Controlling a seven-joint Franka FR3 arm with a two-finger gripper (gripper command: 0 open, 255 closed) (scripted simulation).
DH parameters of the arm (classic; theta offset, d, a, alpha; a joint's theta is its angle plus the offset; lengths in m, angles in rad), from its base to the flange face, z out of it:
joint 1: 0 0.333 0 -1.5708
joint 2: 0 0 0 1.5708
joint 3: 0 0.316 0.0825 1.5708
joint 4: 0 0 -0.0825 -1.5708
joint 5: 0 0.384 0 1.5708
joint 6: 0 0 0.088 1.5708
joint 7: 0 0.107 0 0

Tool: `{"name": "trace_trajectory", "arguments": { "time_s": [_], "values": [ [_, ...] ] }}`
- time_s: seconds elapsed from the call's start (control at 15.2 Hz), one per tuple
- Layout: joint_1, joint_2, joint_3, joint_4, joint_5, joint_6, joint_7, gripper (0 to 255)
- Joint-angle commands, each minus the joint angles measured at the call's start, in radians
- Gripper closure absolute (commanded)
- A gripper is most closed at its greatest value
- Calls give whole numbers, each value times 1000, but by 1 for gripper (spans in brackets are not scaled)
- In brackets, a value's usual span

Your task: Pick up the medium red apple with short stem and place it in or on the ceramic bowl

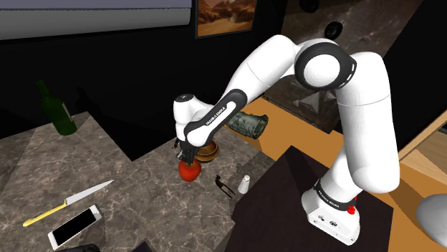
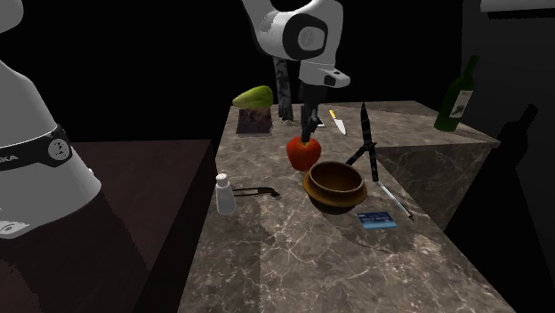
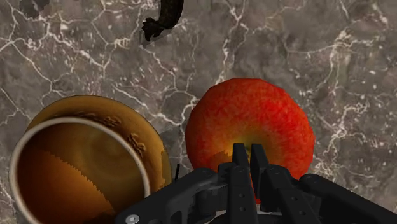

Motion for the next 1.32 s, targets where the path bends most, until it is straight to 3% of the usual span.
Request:
{"name": "trace_trajectory", "arguments": {
  "time_s": [0.0,1.25],
  "values": [
    [-3,-25,5,-8,5,-17,-2,255],
    [-27,-216,36,-8,51,-205,-27,255]
  ]
}}
